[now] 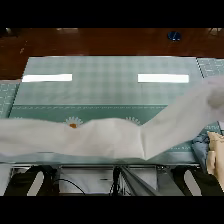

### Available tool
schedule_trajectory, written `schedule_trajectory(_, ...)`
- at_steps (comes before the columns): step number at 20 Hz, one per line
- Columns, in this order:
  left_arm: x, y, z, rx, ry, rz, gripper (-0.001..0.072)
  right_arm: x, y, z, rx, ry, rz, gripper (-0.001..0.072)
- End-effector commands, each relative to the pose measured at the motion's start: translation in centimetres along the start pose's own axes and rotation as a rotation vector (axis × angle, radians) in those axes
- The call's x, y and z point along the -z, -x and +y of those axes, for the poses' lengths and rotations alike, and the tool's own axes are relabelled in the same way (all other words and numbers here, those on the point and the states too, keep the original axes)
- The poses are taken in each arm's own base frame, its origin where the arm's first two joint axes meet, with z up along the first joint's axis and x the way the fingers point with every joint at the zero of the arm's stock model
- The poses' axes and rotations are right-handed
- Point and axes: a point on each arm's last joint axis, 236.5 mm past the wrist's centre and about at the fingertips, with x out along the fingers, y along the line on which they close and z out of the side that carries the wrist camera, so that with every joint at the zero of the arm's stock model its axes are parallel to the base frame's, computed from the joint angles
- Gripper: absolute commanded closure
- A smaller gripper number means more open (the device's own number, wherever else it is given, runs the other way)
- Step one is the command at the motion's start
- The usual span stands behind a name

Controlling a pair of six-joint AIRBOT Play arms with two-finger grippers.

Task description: Fold the shirts.

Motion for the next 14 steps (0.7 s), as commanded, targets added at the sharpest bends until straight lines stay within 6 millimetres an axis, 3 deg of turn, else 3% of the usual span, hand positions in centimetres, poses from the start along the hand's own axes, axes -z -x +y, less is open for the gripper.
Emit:
schedule_trajectory(1,5.3,-3.7,1.4,0.044,0.120,0.158,0.0684,2.4,-3.0,-1.4,-0.026,-0.067,0.135,0.0683)
schedule_trajectory(3,6.8,-7.2,3.5,0.049,0.168,0.183,0.0684,4.8,-6.5,-5.2,0.034,-0.094,0.257,0.0683)
schedule_trajectory(5,5.5,-10.9,5.7,0.056,0.211,0.116,0.0684,5.5,-10.7,-7.9,0.035,-0.140,0.287,0.0683)
schedule_trajectory(9,1.5,-19.0,11.5,0.051,0.268,0.002,0.0684,3.0,-20.8,-9.8,-0.024,-0.109,0.235,0.0683)
schedule_trajectory(12,0.5,-24.2,16.2,0.001,0.247,0.026,0.0683,0.1,-28.7,-10.1,-0.037,-0.070,0.153,0.0683)
schedule_trajectory(14,0.9,-27.3,19.0,-0.032,0.236,0.057,0.0683,-0.7,-33.3,-10.8,-0.024,-0.082,0.114,0.0683)
